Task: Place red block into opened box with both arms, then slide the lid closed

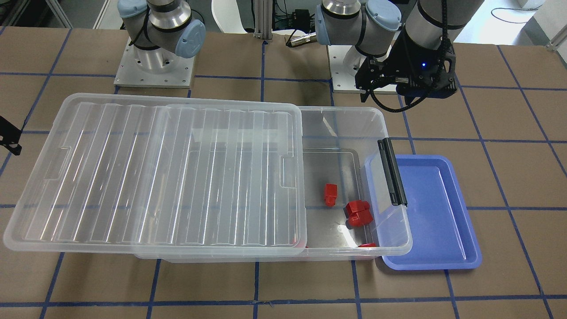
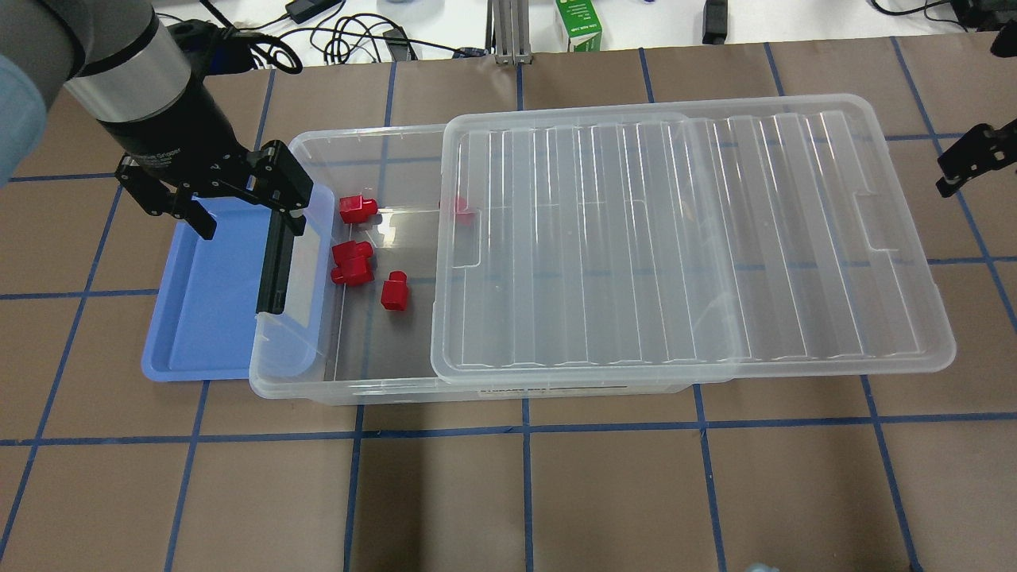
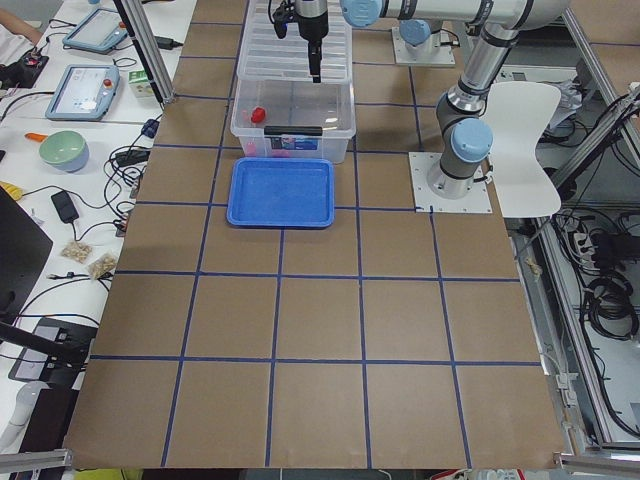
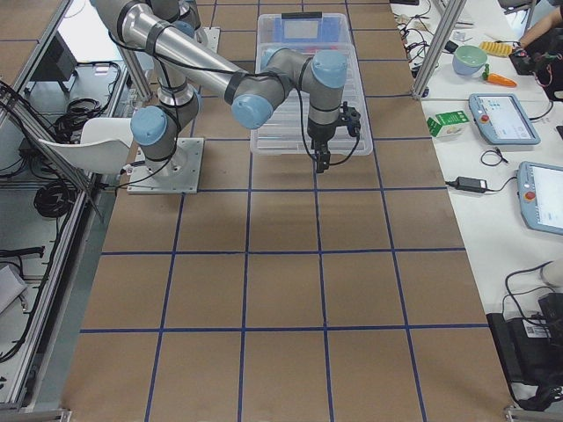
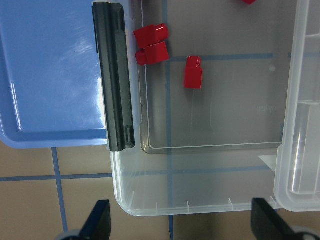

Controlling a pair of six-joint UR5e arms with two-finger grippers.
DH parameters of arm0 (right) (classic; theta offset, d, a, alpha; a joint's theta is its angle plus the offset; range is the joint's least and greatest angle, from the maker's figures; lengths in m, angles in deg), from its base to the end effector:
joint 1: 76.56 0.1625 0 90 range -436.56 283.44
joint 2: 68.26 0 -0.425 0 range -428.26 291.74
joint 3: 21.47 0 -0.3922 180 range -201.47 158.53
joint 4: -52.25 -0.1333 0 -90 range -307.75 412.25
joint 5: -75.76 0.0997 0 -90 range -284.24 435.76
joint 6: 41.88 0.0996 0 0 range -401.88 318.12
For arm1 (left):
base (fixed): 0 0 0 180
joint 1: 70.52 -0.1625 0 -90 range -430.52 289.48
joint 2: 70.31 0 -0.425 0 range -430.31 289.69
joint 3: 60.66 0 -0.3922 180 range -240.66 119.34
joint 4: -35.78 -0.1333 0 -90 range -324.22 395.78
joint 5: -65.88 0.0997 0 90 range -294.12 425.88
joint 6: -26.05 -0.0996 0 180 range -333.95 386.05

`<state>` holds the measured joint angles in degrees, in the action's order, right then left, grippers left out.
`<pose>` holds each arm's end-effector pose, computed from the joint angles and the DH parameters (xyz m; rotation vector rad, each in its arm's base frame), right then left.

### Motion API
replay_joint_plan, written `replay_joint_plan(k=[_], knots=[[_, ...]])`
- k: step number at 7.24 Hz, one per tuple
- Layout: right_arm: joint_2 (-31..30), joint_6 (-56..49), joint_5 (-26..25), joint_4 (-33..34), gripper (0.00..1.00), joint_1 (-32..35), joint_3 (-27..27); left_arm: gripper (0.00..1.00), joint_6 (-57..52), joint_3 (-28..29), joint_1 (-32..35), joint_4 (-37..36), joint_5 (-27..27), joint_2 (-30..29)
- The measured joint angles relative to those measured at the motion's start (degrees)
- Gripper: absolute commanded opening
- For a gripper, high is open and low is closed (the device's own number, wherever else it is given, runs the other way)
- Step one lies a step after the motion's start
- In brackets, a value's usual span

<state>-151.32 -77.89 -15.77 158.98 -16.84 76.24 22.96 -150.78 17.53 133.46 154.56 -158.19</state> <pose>-0.1565 -0.5271 0.3893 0.1542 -3.0955 0.0245 -0.1197 -0.4699 0.4919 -0.0292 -3.1104 -0.1526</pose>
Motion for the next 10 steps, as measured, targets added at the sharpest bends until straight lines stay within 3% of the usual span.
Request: replay_joint_plan(k=[2,10], knots=[[0.28,-0.08,-0.03,2.09,1.00,-0.11,2.64,1.00,0.01,-0.05,-0.01,0.01,0.06,0.00],[1.37,1.30,1.65,1.71,1.00,0.67,3.54,1.00,-0.01,0.09,0.01,-0.11,-0.01,0.13]])
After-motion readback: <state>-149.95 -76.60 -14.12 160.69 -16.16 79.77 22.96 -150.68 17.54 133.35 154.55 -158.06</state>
